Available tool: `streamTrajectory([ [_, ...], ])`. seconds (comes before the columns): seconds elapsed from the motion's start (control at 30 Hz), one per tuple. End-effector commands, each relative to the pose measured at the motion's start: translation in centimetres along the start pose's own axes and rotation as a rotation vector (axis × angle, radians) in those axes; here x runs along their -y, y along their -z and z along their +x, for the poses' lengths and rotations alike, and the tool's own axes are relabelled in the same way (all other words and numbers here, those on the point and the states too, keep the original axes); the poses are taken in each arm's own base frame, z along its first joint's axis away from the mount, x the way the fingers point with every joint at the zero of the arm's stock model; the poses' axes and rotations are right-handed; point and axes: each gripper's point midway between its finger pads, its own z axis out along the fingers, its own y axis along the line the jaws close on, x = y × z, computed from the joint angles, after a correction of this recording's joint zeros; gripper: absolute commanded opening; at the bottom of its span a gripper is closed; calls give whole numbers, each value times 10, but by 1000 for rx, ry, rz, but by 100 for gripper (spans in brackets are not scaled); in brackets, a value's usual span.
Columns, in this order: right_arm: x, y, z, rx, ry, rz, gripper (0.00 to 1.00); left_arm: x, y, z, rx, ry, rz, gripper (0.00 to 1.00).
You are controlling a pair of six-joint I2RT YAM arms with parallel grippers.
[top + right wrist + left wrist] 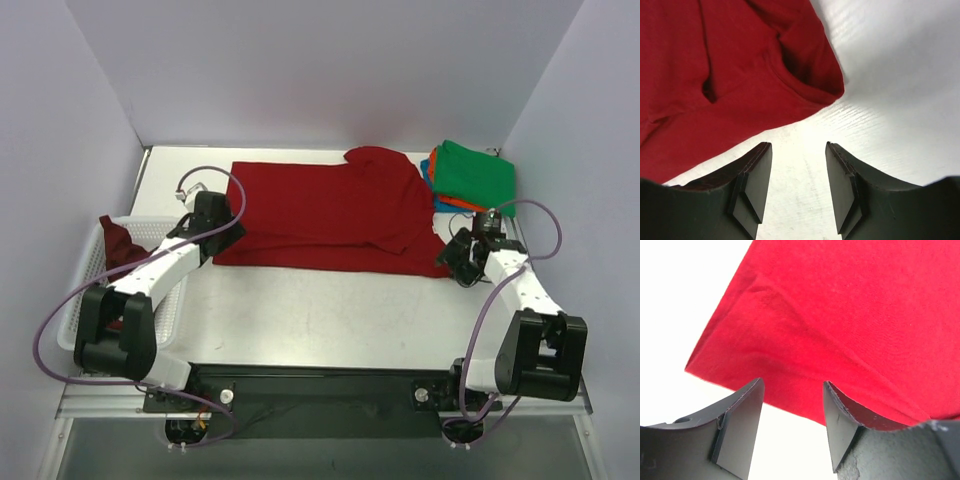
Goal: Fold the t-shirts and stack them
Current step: Fold the flattened tshirt in 1/3 of the way
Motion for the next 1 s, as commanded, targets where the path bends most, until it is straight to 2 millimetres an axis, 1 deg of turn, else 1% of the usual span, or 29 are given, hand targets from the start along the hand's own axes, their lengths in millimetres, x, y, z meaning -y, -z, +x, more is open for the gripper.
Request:
streamTrajectory([
  [0.0, -8, -10, 15, -26, -98, -80, 47, -23, 12, 3, 31, 3, -67, 61],
  [0.03, -6, -13, 17, -29, -109, -76, 47, -28, 11, 8, 23, 5, -76, 61],
  [0.13, 1, -23, 20, -29, -118, -53, 47, -35, 11, 14, 15, 6, -85, 61],
  [0.17, 3, -25, 20, -32, -126, -50, 47, -34, 11, 14, 19, 10, -76, 61],
  [0.23, 6, -33, 14, -22, -146, -49, 48, -33, 12, 15, 24, 15, -59, 61],
  [0.3, 14, -40, 10, -19, -164, -21, 48, -35, 11, 17, 21, 13, -61, 61],
  [0.43, 19, -46, 3, -14, -188, -12, 48, -43, 10, 21, 35, 25, -83, 61],
  [0.53, 18, -49, 0, -20, -185, -10, 45, -48, 7, 22, 43, 31, -97, 61],
  [0.57, 15, -49, -4, -15, -180, -16, 38, -48, 6, 22, 43, 31, -103, 61],
  [0.6, 17, -52, -4, -18, -182, -5, 31, -49, 3, 22, 40, 30, -114, 61],
  [0.67, 19, -52, -7, -13, -177, 6, 20, -51, -1, 22, 37, 28, -132, 61],
  [0.73, 22, -52, -10, -10, -168, 26, 13, -53, -5, 24, 31, 28, -148, 60],
  [0.77, 23, -51, -11, -8, -165, 32, 7, -56, -8, 26, 24, 26, -157, 60],
  [0.87, 30, -47, -16, 6, -157, 59, 0, -60, -11, 28, 26, 30, -176, 60],
  [0.97, 32, -40, -21, 18, -159, 66, 0, -67, -14, 32, 30, 32, -204, 60],
])
